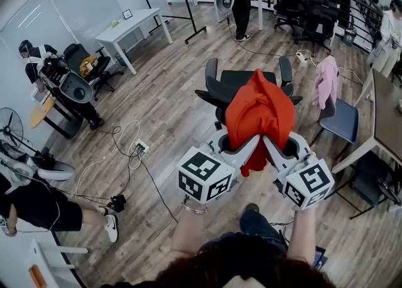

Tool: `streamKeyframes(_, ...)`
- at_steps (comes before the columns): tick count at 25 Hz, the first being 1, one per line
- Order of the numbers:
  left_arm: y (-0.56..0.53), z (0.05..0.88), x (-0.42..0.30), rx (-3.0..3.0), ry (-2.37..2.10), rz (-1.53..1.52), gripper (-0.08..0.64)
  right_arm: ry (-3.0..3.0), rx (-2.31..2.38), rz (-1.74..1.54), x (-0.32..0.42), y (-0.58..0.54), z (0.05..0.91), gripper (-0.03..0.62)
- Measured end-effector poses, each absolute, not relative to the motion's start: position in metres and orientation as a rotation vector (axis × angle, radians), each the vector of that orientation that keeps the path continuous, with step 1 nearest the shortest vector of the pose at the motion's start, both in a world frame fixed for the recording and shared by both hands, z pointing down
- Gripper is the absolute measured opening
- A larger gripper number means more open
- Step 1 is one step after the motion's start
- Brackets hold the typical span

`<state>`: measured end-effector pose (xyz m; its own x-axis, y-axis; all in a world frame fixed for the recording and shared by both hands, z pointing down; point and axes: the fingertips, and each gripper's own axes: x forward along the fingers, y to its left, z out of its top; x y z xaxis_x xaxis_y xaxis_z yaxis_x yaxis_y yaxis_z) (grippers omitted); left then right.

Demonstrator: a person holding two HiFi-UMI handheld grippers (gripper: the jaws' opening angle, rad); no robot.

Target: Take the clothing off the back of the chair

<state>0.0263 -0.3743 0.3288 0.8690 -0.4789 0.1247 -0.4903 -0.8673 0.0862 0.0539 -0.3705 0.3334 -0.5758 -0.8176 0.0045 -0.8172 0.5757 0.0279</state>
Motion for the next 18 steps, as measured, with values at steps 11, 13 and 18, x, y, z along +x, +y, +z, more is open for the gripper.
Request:
streamKeyframes(11, -0.342, 0.298, 0.007, 3.010, -0.752, 0.108, 0.091, -2.761, 1.485, -0.190, 0.034, -0.338, 0.302, 0.071)
streamKeyframes(13, -0.334, 0.294, 0.002, 3.018, -0.752, 0.106, 0.091, -2.762, 1.489, -0.203, 0.029, -0.331, 0.298, 0.071)
streamKeyframes(18, -0.316, 0.287, -0.007, 3.031, -0.760, 0.091, 0.091, -2.766, 1.491, -0.233, 0.020, -0.313, 0.291, 0.071)
